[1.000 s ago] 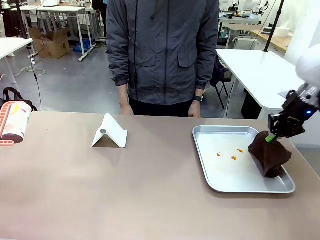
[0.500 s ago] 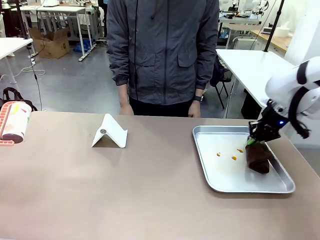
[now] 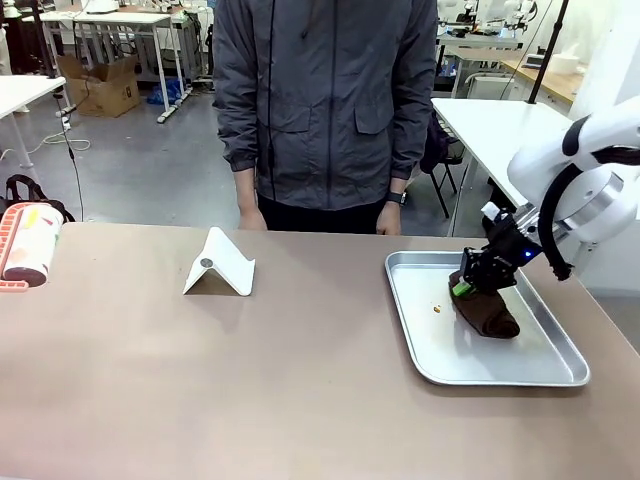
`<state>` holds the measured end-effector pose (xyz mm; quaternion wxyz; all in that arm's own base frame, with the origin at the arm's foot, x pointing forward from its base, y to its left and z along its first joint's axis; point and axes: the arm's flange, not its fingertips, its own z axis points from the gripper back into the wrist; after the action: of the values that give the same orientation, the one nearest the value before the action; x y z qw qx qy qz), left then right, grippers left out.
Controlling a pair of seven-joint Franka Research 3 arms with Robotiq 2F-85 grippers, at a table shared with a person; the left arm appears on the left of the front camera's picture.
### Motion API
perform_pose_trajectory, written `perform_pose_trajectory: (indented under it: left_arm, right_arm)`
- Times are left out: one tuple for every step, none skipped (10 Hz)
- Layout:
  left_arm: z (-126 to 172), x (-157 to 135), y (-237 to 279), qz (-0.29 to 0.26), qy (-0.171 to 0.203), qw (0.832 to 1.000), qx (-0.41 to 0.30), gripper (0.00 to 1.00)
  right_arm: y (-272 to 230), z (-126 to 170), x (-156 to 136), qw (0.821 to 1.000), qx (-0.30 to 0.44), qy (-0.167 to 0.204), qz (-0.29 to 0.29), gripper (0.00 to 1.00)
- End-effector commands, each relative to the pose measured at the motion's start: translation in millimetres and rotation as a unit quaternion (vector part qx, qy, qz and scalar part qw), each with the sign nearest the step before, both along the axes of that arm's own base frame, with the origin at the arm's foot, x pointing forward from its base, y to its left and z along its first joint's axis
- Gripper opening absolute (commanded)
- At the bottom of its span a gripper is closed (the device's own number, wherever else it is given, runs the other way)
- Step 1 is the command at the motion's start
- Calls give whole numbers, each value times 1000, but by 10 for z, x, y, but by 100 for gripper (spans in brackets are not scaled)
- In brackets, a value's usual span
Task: Clean the surface of the table.
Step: Clean the area not pointed to by the person.
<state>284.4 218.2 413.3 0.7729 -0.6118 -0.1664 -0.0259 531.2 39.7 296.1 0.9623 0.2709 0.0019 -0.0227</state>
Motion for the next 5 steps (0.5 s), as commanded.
perform_pose_trajectory:
  left_arm:
    - [39,-19,-13,4,5,1000,-2,21]
    - [39,-19,-13,4,5,1000,-2,21]
    - [39,-19,-13,4,5,1000,-2,21]
    - [39,-19,-13,4,5,1000,-2,21]
    - [39,-19,-13,4,5,1000,-2,21]
  right_arm:
    - [158,-100,9,999,34,6,39,0]
    - [282,-135,-18,998,43,4,55,0]
    - [407,-166,-62,996,49,6,74,0]
    - [523,-191,-112,994,46,12,98,0]
    - [603,-206,-190,992,32,12,124,0]
